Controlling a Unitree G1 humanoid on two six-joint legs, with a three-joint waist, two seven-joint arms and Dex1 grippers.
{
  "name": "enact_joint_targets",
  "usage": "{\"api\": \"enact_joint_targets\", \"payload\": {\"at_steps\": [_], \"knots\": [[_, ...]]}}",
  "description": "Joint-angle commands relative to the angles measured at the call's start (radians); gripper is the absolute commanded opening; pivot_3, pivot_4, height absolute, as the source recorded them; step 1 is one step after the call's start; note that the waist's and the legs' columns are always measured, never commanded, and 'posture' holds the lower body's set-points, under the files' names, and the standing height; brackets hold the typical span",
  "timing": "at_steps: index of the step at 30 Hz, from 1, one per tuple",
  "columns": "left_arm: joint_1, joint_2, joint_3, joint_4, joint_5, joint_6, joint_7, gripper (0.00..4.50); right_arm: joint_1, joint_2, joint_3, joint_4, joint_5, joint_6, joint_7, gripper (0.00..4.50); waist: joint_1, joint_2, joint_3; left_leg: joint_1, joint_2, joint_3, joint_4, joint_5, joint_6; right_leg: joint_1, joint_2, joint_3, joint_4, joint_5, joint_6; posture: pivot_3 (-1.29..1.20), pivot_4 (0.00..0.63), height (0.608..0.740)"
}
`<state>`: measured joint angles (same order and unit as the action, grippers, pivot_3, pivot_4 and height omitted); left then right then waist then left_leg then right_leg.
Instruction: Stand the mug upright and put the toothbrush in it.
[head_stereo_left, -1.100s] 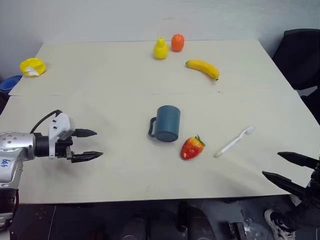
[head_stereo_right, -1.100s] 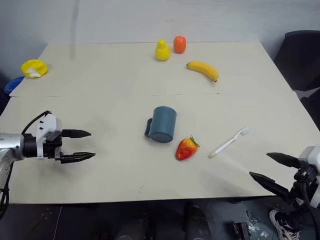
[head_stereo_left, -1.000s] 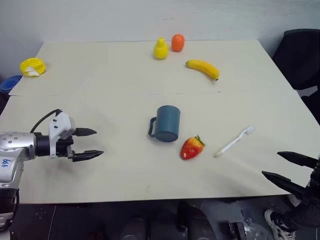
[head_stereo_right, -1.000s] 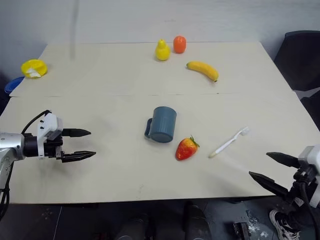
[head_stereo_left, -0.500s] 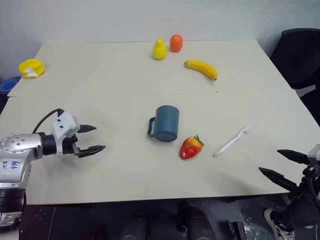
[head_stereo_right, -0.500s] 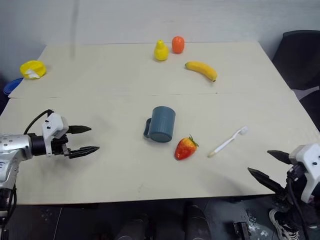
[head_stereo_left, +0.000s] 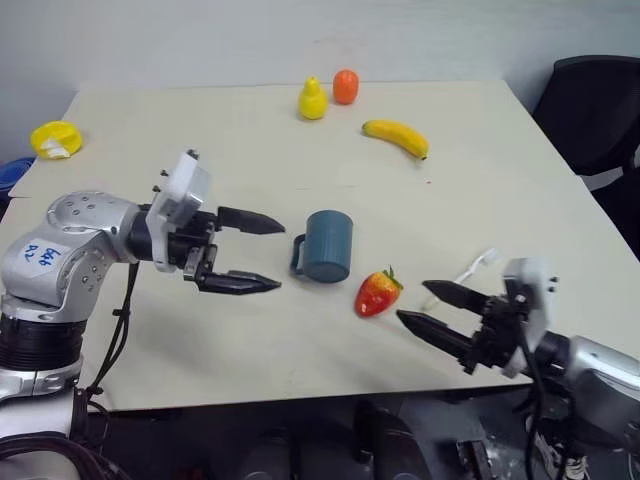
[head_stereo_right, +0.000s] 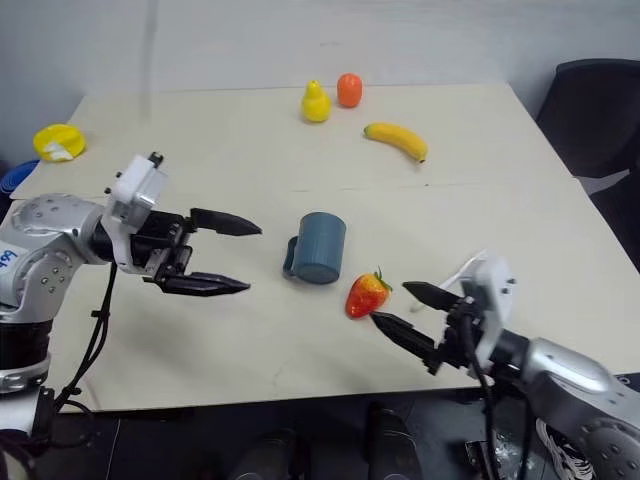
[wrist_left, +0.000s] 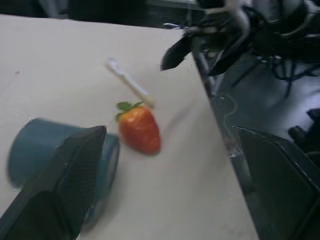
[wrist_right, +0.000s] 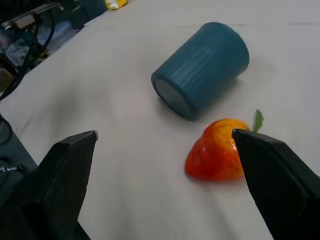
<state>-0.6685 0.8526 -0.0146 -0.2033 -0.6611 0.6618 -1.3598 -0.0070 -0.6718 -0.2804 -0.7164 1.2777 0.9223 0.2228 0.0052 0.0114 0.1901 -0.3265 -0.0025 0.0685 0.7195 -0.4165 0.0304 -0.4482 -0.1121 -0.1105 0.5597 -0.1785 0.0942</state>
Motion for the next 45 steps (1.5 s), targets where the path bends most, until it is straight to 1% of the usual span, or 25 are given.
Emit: {"api": "enact_joint_targets", "payload": {"at_steps": [1,4,8,13,21,24,28,29,31,34,36,38,40,42,43,45], "knots": [[-0.045,0.020,-0.042,-0.033,0.025,-0.058,-0.078,4.49,-0.063,0.015,0.075,0.079,0.045,0.058,-0.130,4.50,-0.003,0.000,0.000,0.000,0.000,0.000,0.000,0.000,0.000,0.000,0.000,0.000,0.000,0.000,0.000,0.00,0.150,0.740],[-0.076,0.017,-0.057,-0.010,0.037,-0.071,-0.101,4.49,-0.100,0.021,0.117,0.122,0.030,0.080,-0.161,4.50,-0.001,0.000,0.000,-0.001,0.001,-0.001,-0.001,0.001,-0.001,-0.001,0.001,0.000,0.000,-0.001,-0.001,0.00,0.150,0.740],[-0.078,0.020,-0.072,0.006,0.068,-0.107,-0.119,4.49,-0.110,0.021,0.179,0.166,-0.048,0.099,-0.160,4.50,-0.003,0.000,0.000,-0.001,0.001,0.000,-0.001,0.001,0.000,0.000,0.002,0.000,-0.001,-0.001,-0.001,0.00,0.150,0.740],[-0.069,0.008,-0.070,0.007,0.077,-0.117,-0.104,4.49,-0.149,0.078,0.219,0.229,-0.099,0.090,-0.149,4.50,-0.003,0.000,0.000,-0.001,0.001,-0.001,-0.001,0.000,0.000,-0.001,0.002,0.000,-0.001,0.000,-0.001,0.00,0.150,0.740],[-0.063,-0.008,-0.074,0.023,0.101,-0.142,-0.089,4.49,-0.240,0.181,0.197,0.356,-0.142,0.085,-0.141,4.50,-0.006,0.000,0.000,-0.001,0.001,-0.001,-0.001,0.001,0.001,-0.001,0.001,0.001,-0.001,0.000,0.000,0.00,0.150,0.740],[-0.064,-0.016,-0.072,0.026,0.103,-0.147,-0.086,4.50,-0.241,0.189,0.194,0.360,-0.162,0.086,-0.138,3.86,-0.004,0.000,0.000,-0.002,0.001,-0.001,-0.001,0.001,0.001,-0.001,0.001,0.000,-0.001,0.000,0.000,0.00,0.150,0.740],[-0.066,-0.024,-0.072,0.031,0.107,-0.155,-0.083,4.50,-0.238,0.191,0.167,0.319,-0.117,0.103,-0.128,2.54,-0.004,0.000,0.000,-0.005,0.001,-0.002,-0.001,0.000,0.001,-0.003,0.001,0.000,-0.001,0.000,0.000,0.00,0.150,0.740],[-0.065,-0.026,-0.072,0.033,0.109,-0.157,-0.084,4.50,-0.239,0.190,0.154,0.306,-0.100,0.107,-0.133,2.35,-0.004,0.000,0.000,-0.005,0.001,-0.002,0.000,0.001,0.001,-0.004,0.001,0.000,-0.001,0.000,0.000,0.00,0.150,0.740],[-0.065,-0.030,-0.073,0.039,0.112,-0.162,-0.087,4.50,-0.245,0.187,0.125,0.280,-0.060,0.112,-0.146,2.35,-0.005,0.000,0.000,-0.008,0.001,-0.001,0.000,0.001,0.001,-0.007,0.001,0.000,-0.001,0.000,0.000,0.00,0.150,0.740],[-0.076,-0.047,-0.081,0.055,0.114,-0.167,-0.087,4.50,-0.266,0.132,0.046,0.201,0.013,0.104,-0.178,2.35,-0.004,0.000,0.000,-0.009,0.001,-0.001,0.000,0.001,0.001,-0.008,0.002,0.000,-0.001,0.000,0.000,0.00,0.150,0.740],[-0.083,-0.064,-0.088,0.058,0.115,-0.170,-0.086,4.50,-0.270,0.062,-0.055,0.159,0.073,0.087,-0.218,2.35,-0.002,0.000,0.000,-0.009,0.000,-0.001,0.000,0.001,0.001,-0.008,0.001,0.000,-0.001,0.000,0.000,0.00,0.150,0.740],[-0.087,-0.083,-0.096,0.056,0.112,-0.173,-0.088,4.50,-0.229,-0.045,-0.207,0.147,0.090,0.084,-0.245,2.35,0.008,0.000,0.000,-0.009,0.000,-0.001,0.000,0.001,0.001,-0.008,0.000,0.000,-0.001,0.000,0.001,0.00,0.150,0.740],[-0.090,-0.098,-0.102,0.054,0.107,-0.171,-0.088,4.50,-0.141,-0.135,-0.331,0.145,0.055,0.100,-0.241,2.35,0.021,0.000,0.000,-0.010,-0.001,-0.001,0.000,0.001,0.002,-0.009,-0.001,0.000,-0.001,0.001,0.001,0.00,0.150,0.740],[-0.094,-0.113,-0.108,0.056,0.106,-0.172,-0.089,4.50,-0.017,-0.186,-0.452,0.148,0.012,0.115,-0.220,2.35,0.027,-0.001,0.000,-0.011,-0.001,0.002,0.000,0.001,0.002,-0.008,0.000,-0.002,-0.003,0.001,0.001,0.00,0.150,0.740],[-0.096,-0.121,-0.111,0.058,0.106,-0.174,-0.090,4.50,0.061,-0.189,-0.524,0.153,-0.004,0.122,-0.212,2.35,0.029,-0.001,0.000,-0.011,-0.001,0.003,-0.001,0.001,0.002,-0.007,0.000,-0.003,-0.004,0.000,0.001,0.00,0.150,0.740],[-0.102,-0.138,-0.117,0.070,0.111,-0.180,-0.089,4.50,0.222,-0.159,-0.630,0.152,-0.059,0.115,-0.190,2.35,0.036,-0.001,0.000,-0.011,0.000,0.005,-0.001,0.001,0.002,-0.006,0.001,-0.003,-0.004,0.000,0.001,0.00,0.150,0.740]]}}
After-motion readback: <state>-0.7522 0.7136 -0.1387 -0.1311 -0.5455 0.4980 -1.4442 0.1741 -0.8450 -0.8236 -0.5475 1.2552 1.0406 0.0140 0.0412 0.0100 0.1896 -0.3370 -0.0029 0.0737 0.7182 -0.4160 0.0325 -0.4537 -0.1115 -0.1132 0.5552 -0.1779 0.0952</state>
